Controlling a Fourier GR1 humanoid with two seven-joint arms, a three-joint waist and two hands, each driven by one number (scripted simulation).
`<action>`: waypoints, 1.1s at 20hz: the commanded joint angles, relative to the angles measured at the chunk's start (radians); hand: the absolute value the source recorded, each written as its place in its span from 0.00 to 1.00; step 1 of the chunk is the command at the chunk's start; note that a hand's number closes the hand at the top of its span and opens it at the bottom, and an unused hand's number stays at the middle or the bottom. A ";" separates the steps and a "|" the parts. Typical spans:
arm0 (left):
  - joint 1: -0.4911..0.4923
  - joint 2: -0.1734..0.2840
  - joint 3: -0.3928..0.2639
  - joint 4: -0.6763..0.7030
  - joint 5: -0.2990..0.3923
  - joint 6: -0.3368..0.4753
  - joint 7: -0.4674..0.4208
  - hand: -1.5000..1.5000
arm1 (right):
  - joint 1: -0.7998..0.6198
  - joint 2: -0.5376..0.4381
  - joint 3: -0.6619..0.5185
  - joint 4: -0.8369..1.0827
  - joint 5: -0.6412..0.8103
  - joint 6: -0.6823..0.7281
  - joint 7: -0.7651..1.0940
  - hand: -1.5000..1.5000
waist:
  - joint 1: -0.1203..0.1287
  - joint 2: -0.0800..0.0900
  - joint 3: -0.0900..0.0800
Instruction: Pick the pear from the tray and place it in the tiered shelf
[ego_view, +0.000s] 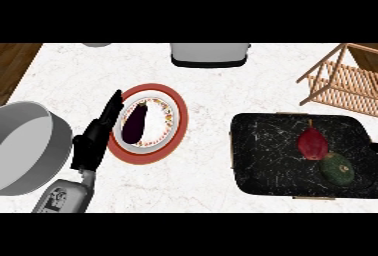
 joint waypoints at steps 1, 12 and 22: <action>-0.011 0.002 0.013 -0.018 -0.002 -0.003 0.020 0.50 | 0.023 -0.103 0.068 -0.080 0.022 0.093 0.174 0.00 | 0.001 -0.001 0.000; 0.009 -0.026 0.014 0.008 -0.021 -0.014 -0.011 0.50 | -0.112 -0.332 0.208 -0.207 0.037 0.331 0.618 0.00 | 0.003 0.000 0.000; -0.002 -0.035 0.098 0.046 -0.017 -0.111 -0.033 0.50 | -0.245 -0.167 0.241 -0.243 0.217 0.274 0.753 0.00 | 0.006 0.002 0.001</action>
